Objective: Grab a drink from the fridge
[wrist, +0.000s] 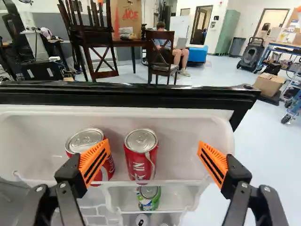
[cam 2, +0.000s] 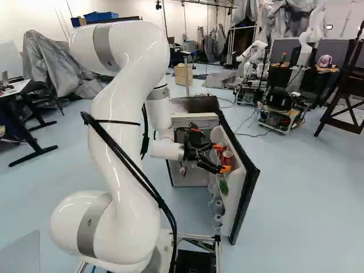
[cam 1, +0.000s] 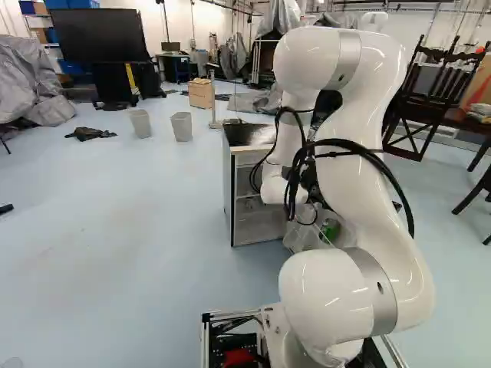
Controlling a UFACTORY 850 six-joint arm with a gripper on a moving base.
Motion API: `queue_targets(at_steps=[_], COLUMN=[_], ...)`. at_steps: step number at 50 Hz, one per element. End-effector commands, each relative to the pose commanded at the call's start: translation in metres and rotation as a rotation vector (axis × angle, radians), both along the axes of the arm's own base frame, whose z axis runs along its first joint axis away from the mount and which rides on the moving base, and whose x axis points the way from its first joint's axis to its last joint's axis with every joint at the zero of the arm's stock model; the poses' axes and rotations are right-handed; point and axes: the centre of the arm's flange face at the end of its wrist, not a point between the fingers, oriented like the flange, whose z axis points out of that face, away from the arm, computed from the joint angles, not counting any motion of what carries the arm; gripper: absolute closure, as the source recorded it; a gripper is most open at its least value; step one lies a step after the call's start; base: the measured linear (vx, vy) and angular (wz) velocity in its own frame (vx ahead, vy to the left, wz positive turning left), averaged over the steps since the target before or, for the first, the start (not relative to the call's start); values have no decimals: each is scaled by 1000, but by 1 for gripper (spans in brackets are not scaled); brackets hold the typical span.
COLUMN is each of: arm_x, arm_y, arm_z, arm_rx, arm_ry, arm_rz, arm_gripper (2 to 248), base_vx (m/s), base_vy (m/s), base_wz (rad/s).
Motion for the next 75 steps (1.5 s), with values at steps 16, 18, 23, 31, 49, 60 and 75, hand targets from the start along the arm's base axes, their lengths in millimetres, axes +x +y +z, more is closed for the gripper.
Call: queue_targets(at_steps=[16,18,23,31,49,60,75], arm_x=[3,3,3,3,3,2,-3], arm_y=[-6,-6,-6,-6,-6,-5,5], arm_z=[0,0,0,0,0,0,0], arm_rx=[0,0,0,0,0,0,0], arm_ry=[-6,-6,-6,-6,-6,-5,6], arm_rz=[-14,-14,-14,-14,-14,-12,14], arm_gripper=[3,3,6,42,157,157,157], base_vx=[0,0,0,0,0,0,0], base_vy=[0,0,0,0,0,0,0], base_wz=[0,0,0,0,0,0,0])
